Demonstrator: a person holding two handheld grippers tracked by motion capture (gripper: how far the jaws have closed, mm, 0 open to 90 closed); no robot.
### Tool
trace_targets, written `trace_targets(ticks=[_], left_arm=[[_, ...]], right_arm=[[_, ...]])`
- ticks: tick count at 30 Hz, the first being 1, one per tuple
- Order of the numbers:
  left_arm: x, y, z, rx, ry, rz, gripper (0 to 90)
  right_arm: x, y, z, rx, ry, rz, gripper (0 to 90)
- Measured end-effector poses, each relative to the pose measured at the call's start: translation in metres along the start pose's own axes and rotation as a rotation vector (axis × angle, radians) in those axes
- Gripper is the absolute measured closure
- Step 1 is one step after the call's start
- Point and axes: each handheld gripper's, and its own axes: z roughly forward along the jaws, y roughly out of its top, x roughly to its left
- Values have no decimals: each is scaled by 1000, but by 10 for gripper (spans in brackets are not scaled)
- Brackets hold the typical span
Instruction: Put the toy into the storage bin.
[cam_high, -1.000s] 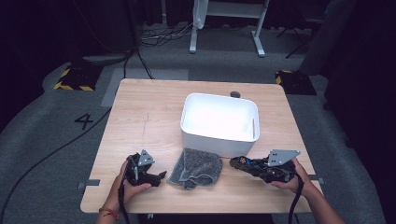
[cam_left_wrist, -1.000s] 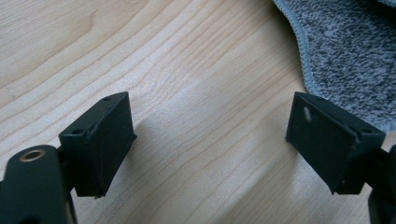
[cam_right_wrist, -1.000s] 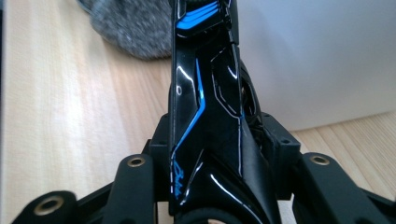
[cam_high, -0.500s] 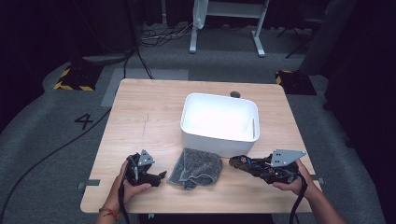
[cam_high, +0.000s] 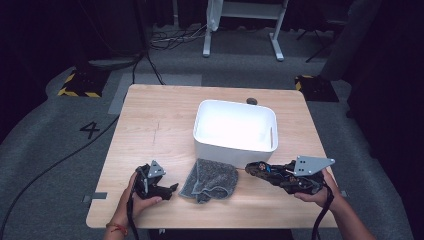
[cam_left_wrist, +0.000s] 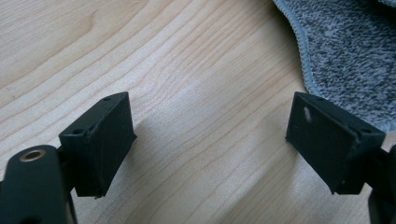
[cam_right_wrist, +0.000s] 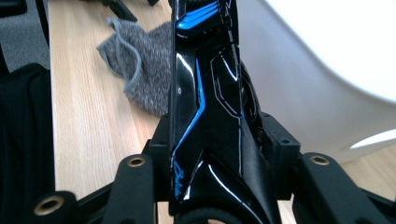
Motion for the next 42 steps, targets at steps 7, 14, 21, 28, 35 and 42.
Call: trace_targets(ticks=[7,14,21,28,35,42], left_arm=[[0,0,0,-1,0,-1,152],[0,0,0,-1,0,-1,152],[0,0,0,-1,1,-1,152],[0,0,0,0,0,0,152],[0,0,0,-1,1,-1,152],[0,0,0,-1,1,-1,152]], right_arm=[[-4,20,-11,-26,-4,-23,572],[-10,36,-19,-43,-18,-41,572],[-17,49,-26,-52,-25,-59,572],[-32,60,-30,-56,-55,-58,572],[-44,68,-28,-69,-62,-51,572],[-52,77,-20,-63,-56,-58,572]])
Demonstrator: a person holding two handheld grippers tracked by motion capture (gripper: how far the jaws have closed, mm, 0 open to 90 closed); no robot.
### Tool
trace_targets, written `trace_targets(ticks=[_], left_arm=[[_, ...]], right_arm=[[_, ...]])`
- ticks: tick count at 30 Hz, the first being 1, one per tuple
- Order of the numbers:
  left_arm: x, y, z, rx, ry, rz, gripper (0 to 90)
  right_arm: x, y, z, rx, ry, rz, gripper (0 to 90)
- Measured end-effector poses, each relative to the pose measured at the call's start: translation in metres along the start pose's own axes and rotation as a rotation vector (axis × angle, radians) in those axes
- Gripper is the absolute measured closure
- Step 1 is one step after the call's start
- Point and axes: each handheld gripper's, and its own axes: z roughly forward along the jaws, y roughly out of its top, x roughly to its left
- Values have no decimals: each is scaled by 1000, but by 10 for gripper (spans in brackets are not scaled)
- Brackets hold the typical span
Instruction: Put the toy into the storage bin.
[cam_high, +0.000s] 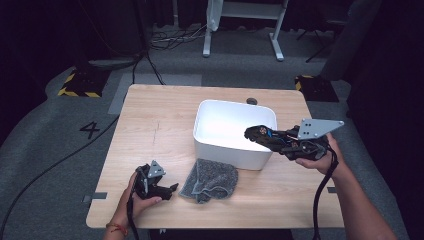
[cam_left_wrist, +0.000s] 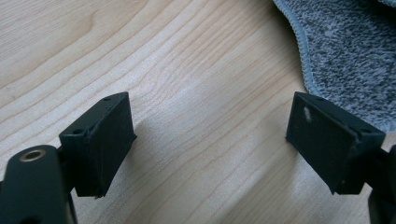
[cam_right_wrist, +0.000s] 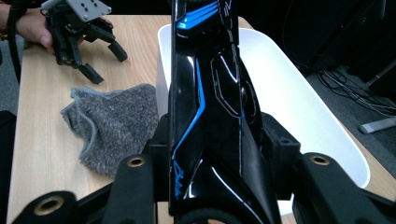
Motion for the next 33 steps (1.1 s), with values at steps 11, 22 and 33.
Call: trace_targets(ticks=[11,22,33], left_arm=[[0,0,0,0,0,1,152],[0,0,0,0,0,0,152],[0,0,0,0,0,0,153]], right_arm=[[-11,9,23,23,28,3,572],[-22,23,49,84,47,-6,572],[-28,31,75,153,59,-16,572]])
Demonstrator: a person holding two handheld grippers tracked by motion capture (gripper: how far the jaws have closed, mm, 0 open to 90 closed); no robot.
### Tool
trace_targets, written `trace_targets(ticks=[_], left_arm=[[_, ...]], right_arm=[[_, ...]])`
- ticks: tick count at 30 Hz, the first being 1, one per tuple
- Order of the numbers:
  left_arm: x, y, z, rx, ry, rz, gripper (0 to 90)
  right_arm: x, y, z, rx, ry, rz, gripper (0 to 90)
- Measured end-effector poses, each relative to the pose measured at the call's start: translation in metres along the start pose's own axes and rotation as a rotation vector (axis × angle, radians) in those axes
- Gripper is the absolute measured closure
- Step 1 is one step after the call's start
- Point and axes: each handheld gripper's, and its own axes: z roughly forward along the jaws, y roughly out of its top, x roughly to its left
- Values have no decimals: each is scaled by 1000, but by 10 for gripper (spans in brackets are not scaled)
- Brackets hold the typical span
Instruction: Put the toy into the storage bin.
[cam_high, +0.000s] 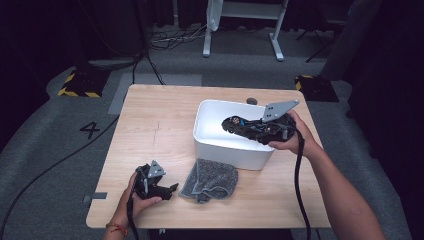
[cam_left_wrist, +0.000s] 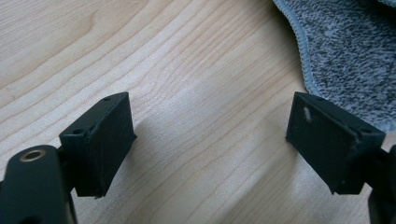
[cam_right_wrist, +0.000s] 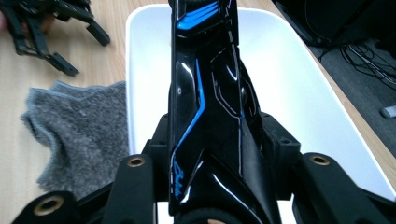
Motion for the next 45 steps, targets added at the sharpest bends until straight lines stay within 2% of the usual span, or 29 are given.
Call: trace_targets(ticks=[10,13,21,24,35,39,45], left_arm=[[0,0,0,-1,1,0,153],[0,0,0,-1,0,-1,153],[0,0,0,0,0,0,153],[0,0,0,0,0,1,153],[0,0,0,0,0,0,152],[0,0,0,0,0,0,152],[0,0,0,0,0,0,152]], right_arm=[[-5,4,21,59,41,-15,572],[-5,5,27,82,40,-23,572],[-6,3,41,149,75,-31,571],[-6,2,47,194,83,-47,571],[-6,3,65,306,131,-68,571],[-6,5,71,337,142,-70,571],[-8,6,77,354,161,-69,571]])
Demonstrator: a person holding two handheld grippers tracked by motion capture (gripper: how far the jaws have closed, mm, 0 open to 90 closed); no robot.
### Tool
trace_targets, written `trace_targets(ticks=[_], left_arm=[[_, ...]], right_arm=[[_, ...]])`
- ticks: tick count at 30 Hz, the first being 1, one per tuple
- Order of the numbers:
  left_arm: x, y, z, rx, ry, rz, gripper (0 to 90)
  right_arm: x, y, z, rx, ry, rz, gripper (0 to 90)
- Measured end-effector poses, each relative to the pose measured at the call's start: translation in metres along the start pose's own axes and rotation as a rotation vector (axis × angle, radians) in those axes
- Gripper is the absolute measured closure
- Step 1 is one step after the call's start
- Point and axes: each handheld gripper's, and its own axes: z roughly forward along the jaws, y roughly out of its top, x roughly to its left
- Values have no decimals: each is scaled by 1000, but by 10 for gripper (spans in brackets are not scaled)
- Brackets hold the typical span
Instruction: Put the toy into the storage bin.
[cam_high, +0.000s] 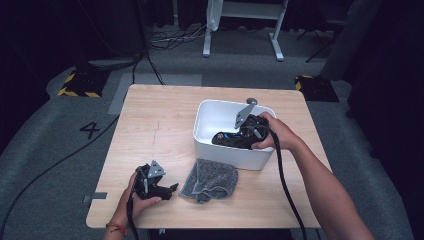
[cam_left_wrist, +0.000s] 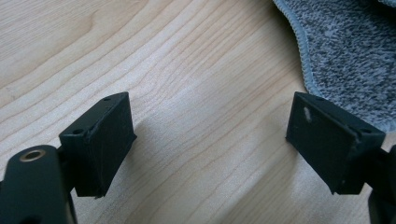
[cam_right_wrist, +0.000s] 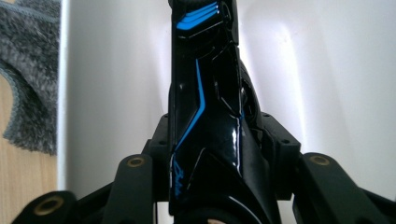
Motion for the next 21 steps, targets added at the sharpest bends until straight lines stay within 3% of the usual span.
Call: trace_targets(ticks=[5,11,21], left_arm=[[0,0,0,0,0,0,152],[0,0,0,0,0,-1,152],[0,0,0,0,0,0,152]], right_arm=[[-3,1,3,49,3,7,571],[-8,-1,6,67,-10,35,570],[-5,7,20,154,22,7,569]])
